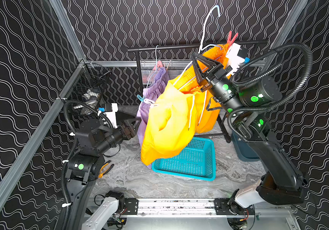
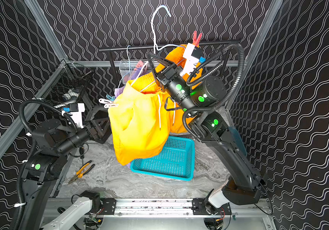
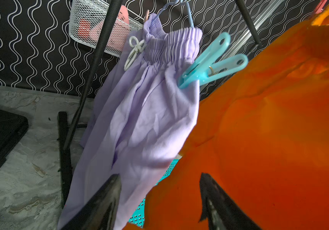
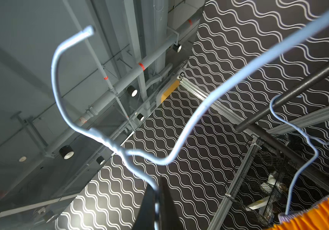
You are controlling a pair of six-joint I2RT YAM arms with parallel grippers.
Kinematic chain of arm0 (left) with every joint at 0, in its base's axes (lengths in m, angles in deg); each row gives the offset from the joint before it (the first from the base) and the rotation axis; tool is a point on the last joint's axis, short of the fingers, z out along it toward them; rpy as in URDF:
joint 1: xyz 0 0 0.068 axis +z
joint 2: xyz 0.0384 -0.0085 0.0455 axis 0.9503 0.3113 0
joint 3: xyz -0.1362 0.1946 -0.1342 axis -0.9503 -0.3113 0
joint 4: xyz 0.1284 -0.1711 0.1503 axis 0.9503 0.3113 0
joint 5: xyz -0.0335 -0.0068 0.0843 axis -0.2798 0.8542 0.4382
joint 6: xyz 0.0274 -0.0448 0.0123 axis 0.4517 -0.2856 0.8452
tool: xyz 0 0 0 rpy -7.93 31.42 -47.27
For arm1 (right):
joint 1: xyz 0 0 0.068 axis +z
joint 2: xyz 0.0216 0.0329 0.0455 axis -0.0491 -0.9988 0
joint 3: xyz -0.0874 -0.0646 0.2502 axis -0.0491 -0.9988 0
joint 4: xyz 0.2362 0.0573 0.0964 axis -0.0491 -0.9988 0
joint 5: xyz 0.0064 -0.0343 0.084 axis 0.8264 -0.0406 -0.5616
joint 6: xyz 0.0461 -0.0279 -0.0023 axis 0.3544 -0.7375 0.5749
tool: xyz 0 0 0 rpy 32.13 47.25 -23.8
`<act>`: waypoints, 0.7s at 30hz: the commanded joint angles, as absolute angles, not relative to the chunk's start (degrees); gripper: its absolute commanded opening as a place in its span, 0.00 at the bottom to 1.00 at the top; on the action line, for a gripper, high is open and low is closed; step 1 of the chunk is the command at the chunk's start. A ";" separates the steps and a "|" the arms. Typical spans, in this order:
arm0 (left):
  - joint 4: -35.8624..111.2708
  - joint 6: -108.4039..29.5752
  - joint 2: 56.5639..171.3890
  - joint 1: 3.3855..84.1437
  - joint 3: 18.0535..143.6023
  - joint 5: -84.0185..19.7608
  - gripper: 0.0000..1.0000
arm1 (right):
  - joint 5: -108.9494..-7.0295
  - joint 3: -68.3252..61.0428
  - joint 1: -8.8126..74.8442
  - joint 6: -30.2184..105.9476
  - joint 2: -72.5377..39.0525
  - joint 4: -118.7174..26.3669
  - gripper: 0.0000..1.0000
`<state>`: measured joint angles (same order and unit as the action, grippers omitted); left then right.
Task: Remove the clothespins securing shorts to the hanger
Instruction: Adjust the shorts in the basket.
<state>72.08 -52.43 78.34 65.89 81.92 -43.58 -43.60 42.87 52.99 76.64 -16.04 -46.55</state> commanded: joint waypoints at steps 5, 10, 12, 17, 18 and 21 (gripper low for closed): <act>72.10 -51.90 76.97 65.80 81.66 -41.90 0.67 | -29.87 38.06 58.79 74.27 -15.15 -41.37 0.00; 72.67 -51.81 76.53 65.80 81.55 -41.46 0.67 | -23.69 35.42 59.06 76.16 -14.97 -39.85 0.00; 72.61 -51.89 76.36 65.85 81.16 -41.14 0.67 | -21.68 34.42 59.11 77.21 -14.93 -38.11 0.00; 72.65 -52.03 75.69 65.80 80.47 -40.83 0.67 | -13.69 27.42 59.06 75.90 -12.07 -34.23 0.00; 72.68 -51.91 75.55 65.84 80.32 -40.70 0.67 | -11.36 24.25 58.87 76.92 -10.71 -33.68 0.00; 73.09 -51.72 75.69 65.80 80.23 -40.60 0.67 | -6.68 16.06 58.62 75.59 -7.02 -30.63 0.00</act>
<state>73.11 -52.28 75.67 65.89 80.43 -41.02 -13.87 20.01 58.67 76.42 -9.18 -37.35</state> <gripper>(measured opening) 0.674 0.059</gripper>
